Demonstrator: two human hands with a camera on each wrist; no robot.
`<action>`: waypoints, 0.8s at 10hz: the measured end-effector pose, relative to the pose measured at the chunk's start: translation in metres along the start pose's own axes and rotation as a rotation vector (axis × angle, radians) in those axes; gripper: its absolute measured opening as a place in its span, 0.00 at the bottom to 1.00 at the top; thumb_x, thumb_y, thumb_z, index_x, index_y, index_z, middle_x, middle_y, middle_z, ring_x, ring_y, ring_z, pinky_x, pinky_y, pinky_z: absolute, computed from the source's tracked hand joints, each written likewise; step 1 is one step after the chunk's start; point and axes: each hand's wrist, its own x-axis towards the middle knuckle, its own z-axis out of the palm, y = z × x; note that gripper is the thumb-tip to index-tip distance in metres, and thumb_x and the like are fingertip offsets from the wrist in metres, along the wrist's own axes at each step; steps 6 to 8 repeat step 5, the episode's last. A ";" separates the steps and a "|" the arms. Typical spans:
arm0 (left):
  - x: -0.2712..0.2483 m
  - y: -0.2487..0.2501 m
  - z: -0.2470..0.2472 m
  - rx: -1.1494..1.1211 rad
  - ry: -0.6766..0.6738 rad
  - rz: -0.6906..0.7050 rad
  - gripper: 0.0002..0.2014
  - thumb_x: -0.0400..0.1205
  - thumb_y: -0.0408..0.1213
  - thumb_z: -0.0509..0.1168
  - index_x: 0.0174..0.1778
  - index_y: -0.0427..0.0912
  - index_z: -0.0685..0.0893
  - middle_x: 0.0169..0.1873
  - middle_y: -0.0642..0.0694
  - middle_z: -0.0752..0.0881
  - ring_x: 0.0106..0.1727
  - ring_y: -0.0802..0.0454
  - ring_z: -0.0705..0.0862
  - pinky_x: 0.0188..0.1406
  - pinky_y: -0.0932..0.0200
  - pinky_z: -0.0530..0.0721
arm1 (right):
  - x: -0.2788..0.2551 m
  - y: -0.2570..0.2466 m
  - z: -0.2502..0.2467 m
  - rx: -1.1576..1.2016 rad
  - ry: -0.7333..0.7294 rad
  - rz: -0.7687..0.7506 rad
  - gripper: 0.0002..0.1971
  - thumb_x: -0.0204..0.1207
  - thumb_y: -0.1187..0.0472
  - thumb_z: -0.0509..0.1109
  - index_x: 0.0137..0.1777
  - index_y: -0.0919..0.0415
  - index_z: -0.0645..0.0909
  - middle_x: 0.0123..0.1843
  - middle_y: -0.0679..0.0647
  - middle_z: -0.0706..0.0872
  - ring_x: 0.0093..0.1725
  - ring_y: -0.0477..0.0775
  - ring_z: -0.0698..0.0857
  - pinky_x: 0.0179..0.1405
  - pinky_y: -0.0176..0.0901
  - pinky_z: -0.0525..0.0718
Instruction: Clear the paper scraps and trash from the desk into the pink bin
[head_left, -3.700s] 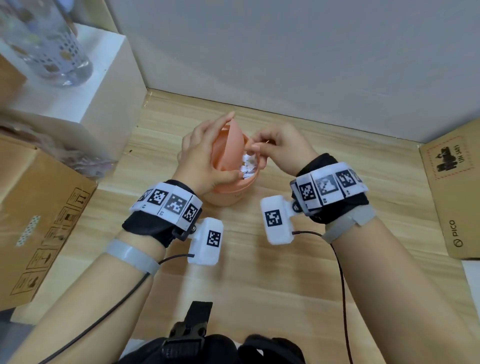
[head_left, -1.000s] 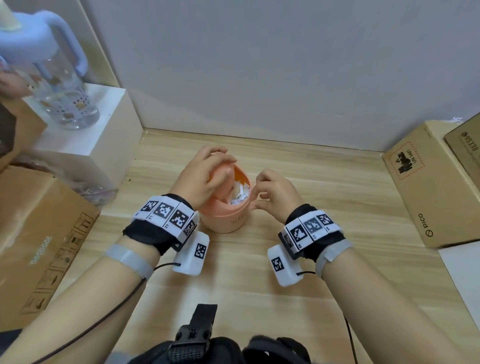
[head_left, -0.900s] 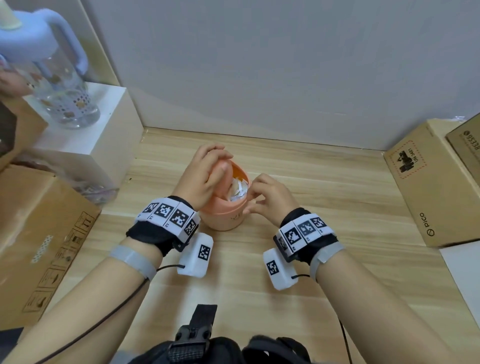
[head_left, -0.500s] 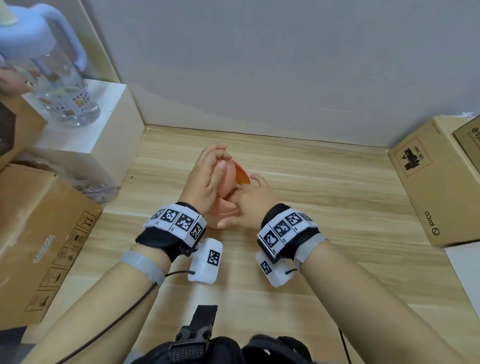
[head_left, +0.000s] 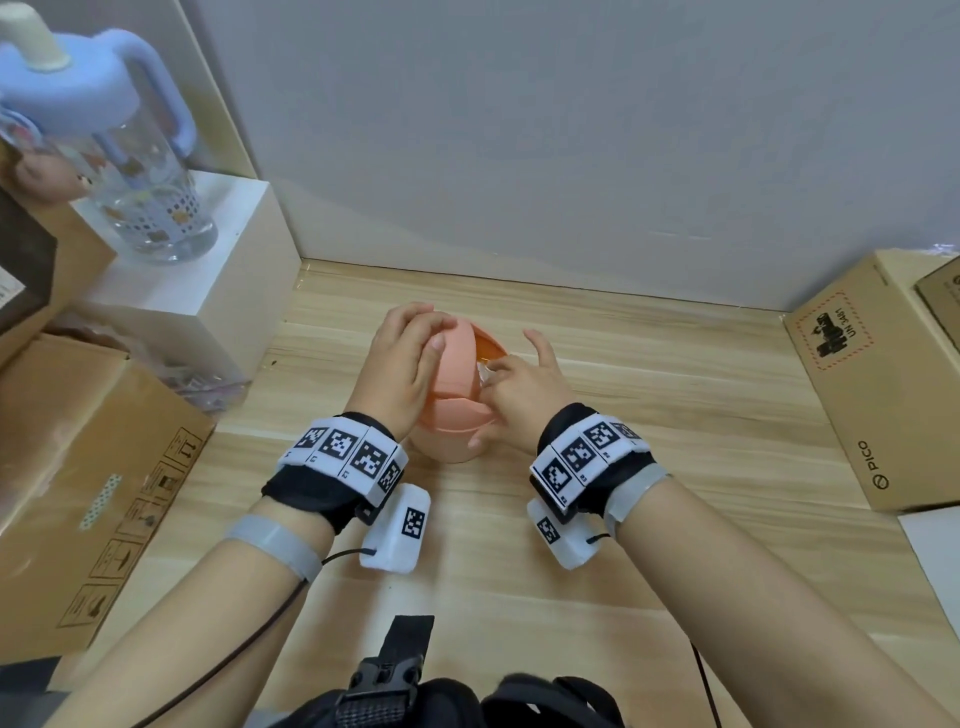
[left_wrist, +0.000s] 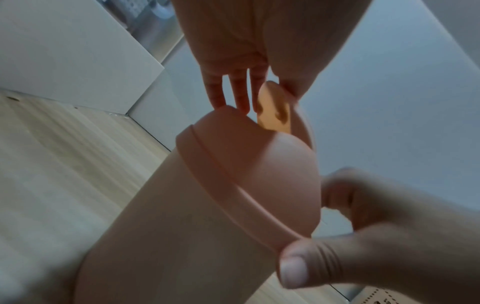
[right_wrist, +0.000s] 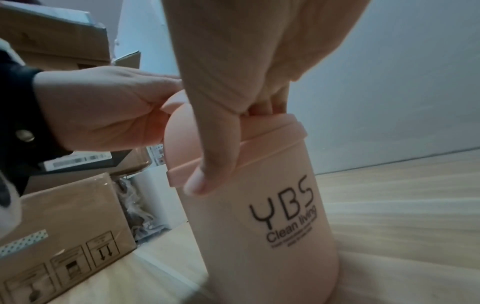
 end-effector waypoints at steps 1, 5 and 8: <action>0.001 0.000 -0.002 0.038 0.002 0.008 0.15 0.84 0.34 0.53 0.63 0.38 0.79 0.64 0.38 0.75 0.66 0.53 0.70 0.64 0.72 0.58 | -0.009 0.005 -0.001 0.180 0.139 0.012 0.19 0.67 0.44 0.72 0.51 0.58 0.85 0.58 0.52 0.82 0.62 0.58 0.77 0.75 0.56 0.63; 0.022 0.026 0.014 0.372 -0.152 -0.159 0.23 0.83 0.47 0.56 0.72 0.40 0.70 0.73 0.43 0.73 0.75 0.44 0.68 0.72 0.47 0.65 | -0.020 0.011 0.013 0.964 0.517 0.144 0.17 0.60 0.69 0.79 0.43 0.53 0.76 0.44 0.45 0.74 0.43 0.44 0.78 0.50 0.38 0.81; 0.022 0.026 0.014 0.372 -0.152 -0.159 0.23 0.83 0.47 0.56 0.72 0.40 0.70 0.73 0.43 0.73 0.75 0.44 0.68 0.72 0.47 0.65 | -0.020 0.011 0.013 0.964 0.517 0.144 0.17 0.60 0.69 0.79 0.43 0.53 0.76 0.44 0.45 0.74 0.43 0.44 0.78 0.50 0.38 0.81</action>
